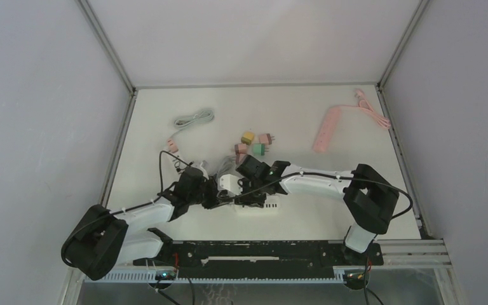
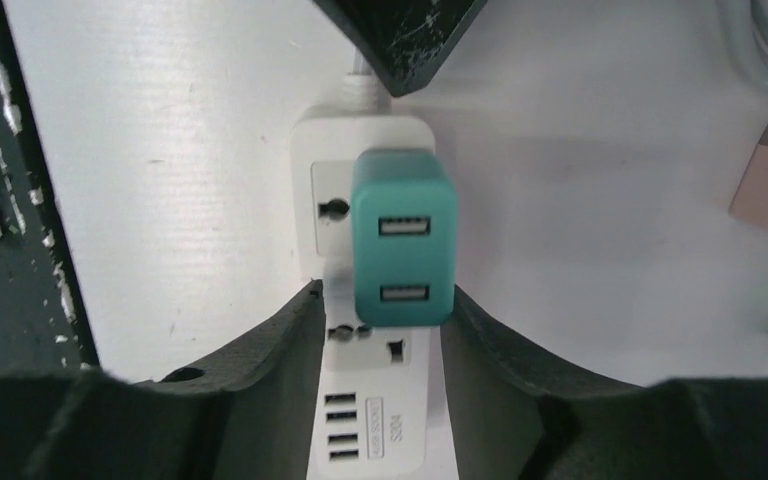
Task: Insert the plug
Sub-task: Insert the plug into the socket, then pick up the plug from the center of the board, then adjust the plug.
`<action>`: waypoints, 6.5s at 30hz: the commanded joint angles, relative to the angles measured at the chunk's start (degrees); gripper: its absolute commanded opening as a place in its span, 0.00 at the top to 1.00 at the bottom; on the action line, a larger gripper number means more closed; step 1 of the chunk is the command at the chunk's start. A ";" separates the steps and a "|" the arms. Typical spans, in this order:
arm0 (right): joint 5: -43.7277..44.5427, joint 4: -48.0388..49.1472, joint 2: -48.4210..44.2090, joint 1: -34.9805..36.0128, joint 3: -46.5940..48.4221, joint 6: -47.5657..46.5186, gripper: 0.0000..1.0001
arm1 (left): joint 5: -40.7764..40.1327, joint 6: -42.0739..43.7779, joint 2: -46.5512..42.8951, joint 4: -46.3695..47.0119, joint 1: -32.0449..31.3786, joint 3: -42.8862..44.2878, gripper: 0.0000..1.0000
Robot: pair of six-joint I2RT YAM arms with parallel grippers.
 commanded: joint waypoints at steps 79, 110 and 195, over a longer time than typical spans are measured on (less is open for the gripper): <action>40.34 1.56 22.95 -16.40 27.69 66.71 0.30 | -44.60 37.64 -37.21 -39.28 2.04 25.48 0.00; 42.88 1.03 25.40 -17.49 28.70 69.15 0.40 | -43.19 37.97 -35.98 -38.95 2.04 25.25 0.00; 0.99 30.35 -28.35 0.26 -9.54 14.20 0.60 | 15.65 6.62 -11.48 -16.74 2.00 26.70 0.49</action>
